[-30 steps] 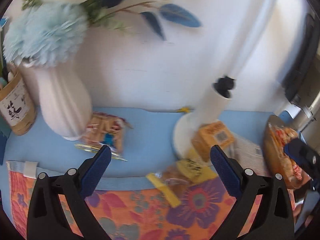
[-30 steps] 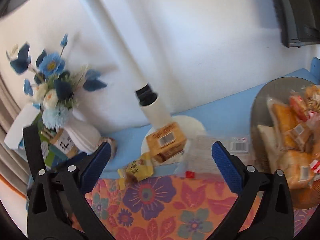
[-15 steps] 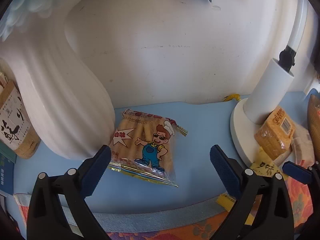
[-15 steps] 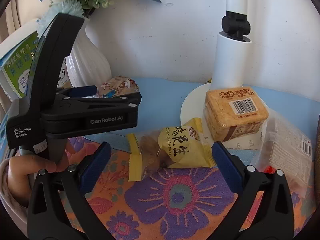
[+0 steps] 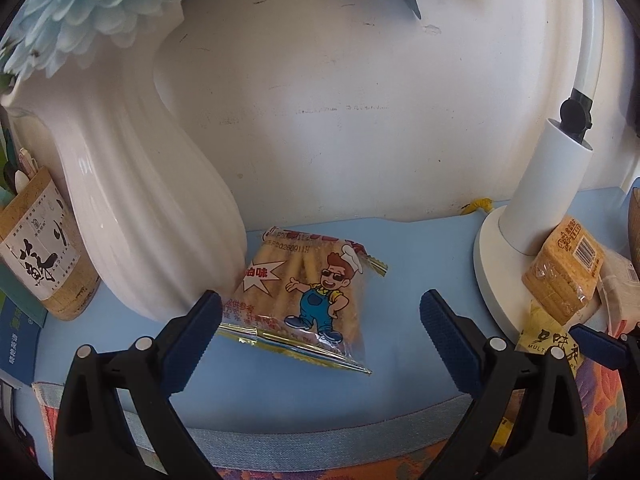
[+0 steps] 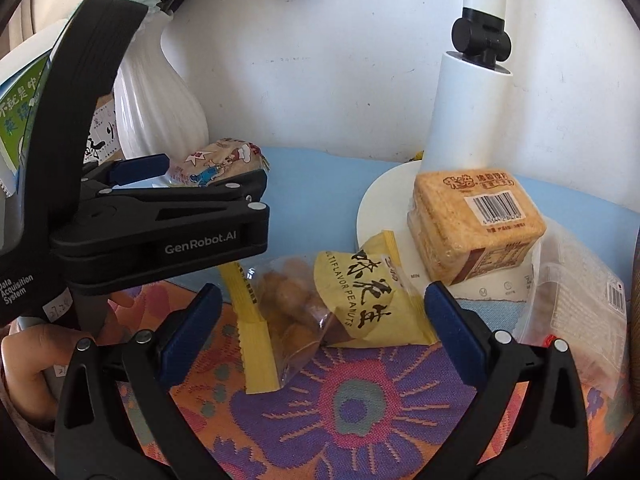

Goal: Organize snacks
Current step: 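Grasp the cartoon-boy wafer packet with the left tool while the right tool grasps the yellow peanut packet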

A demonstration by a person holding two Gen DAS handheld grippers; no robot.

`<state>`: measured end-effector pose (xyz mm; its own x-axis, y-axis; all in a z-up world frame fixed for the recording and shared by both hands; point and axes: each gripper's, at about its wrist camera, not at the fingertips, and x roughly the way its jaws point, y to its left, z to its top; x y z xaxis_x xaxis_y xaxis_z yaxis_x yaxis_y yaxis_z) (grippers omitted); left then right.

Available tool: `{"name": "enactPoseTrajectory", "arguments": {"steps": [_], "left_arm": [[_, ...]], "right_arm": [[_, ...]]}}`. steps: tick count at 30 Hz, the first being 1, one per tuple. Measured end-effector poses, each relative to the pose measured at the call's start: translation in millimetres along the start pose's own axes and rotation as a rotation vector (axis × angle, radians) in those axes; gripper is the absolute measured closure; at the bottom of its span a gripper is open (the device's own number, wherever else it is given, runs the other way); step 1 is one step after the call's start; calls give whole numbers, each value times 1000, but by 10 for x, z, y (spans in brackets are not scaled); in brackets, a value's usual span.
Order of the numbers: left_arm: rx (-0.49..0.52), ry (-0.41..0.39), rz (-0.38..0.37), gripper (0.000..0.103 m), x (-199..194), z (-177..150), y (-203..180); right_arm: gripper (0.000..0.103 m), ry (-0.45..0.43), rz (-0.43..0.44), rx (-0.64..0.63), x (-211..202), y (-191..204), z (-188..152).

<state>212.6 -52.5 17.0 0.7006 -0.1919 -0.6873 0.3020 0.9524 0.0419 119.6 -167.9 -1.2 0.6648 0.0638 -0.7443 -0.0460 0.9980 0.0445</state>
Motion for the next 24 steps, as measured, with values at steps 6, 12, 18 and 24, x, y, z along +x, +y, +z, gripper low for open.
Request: {"name": "enactPoseTrajectory", "arguments": {"steps": [6, 12, 18, 24], "left_arm": [[-150, 154, -128, 6, 263, -9, 326], [-163, 113, -217, 68, 174, -82, 415], [-166, 146, -248, 82, -110, -252, 448], [-87, 141, -270, 81, -714, -592, 438]], "right_arm": [[5, -9, -5, 10, 10, 40, -2], [21, -50, 9, 47, -94, -66, -12], [25, -60, 123, 170, -306, -275, -9], [25, -87, 139, 226, -783, -360, -123]]}}
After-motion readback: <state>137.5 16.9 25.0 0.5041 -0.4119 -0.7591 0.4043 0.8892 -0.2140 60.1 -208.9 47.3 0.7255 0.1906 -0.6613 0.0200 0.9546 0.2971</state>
